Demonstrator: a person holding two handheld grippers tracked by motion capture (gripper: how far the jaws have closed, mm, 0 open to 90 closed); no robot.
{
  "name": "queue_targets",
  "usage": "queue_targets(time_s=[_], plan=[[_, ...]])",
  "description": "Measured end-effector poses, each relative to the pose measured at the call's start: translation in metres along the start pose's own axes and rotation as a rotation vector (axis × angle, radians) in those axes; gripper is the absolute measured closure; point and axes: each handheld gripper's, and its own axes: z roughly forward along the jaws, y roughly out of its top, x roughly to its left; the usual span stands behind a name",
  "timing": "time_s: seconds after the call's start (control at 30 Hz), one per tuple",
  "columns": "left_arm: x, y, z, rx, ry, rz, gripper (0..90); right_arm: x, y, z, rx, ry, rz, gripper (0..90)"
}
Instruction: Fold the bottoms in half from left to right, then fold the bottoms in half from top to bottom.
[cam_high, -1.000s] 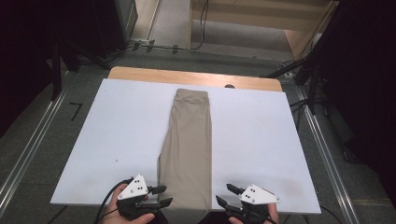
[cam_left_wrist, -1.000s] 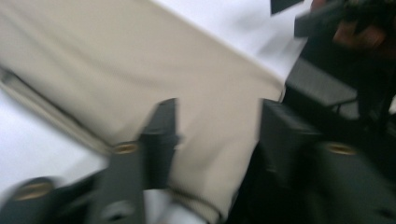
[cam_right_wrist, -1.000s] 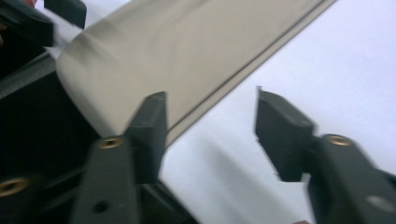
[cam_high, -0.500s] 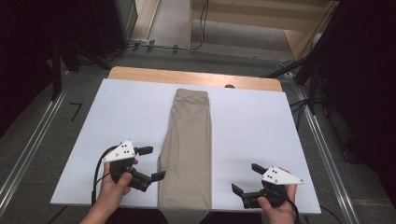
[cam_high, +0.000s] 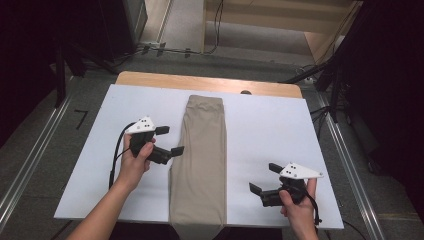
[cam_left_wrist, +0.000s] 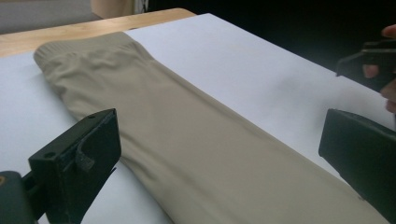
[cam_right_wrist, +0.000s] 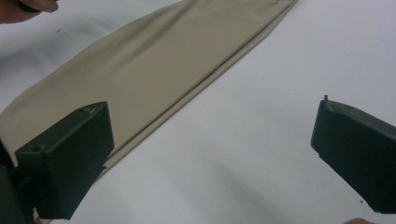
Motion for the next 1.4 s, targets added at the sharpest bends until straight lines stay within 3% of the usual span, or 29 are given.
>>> queue_targets(time_s=[0.2,0.37,0.43,0.53,0.6,0.73,0.8,0.93,1.0,1.2,1.3,1.4], plan=[[0.021,0.012,0.019,0.014,0.022,-0.015,0.0,-0.008,0.016,0.015,-0.012,-0.013,-0.002,0.0],[0.037,0.022,0.035,0.020,0.040,-0.035,0.1,-0.019,0.034,0.034,-0.017,0.011,0.000,0.0],[0.045,0.026,0.041,0.028,0.047,-0.056,0.4,-0.024,0.043,0.044,-0.014,0.019,0.006,0.0],[0.060,0.028,0.051,0.025,0.043,-0.120,0.5,-0.030,0.056,0.061,-0.008,0.044,0.016,0.0],[0.068,0.029,0.059,0.026,0.077,-0.146,4.6,-0.034,0.065,0.076,0.002,0.051,0.023,0.0],[0.078,0.032,0.078,0.090,0.140,-0.157,14.6,-0.045,0.082,0.111,0.032,0.049,0.045,0.0],[0.083,0.033,0.086,0.112,0.163,-0.166,17.4,-0.049,0.088,0.126,0.040,0.002,0.056,8.1],[0.094,0.036,0.098,0.157,0.225,-0.180,23.9,-0.062,0.099,0.151,0.056,-0.046,0.096,13.6],[0.101,0.037,0.103,0.170,0.246,-0.199,29.3,-0.070,0.106,0.170,0.098,-0.091,0.116,19.7],[0.116,0.036,0.118,0.204,0.304,-0.211,34.9,-0.084,0.114,0.198,0.154,-0.115,0.142,23.9],[0.124,0.033,0.124,0.239,0.332,-0.239,35.8,-0.094,0.118,0.212,0.192,-0.119,0.145,26.7],[0.126,0.031,0.128,0.237,0.343,-0.217,37.0,-0.100,0.121,0.223,0.205,-0.147,0.133,28.8]])
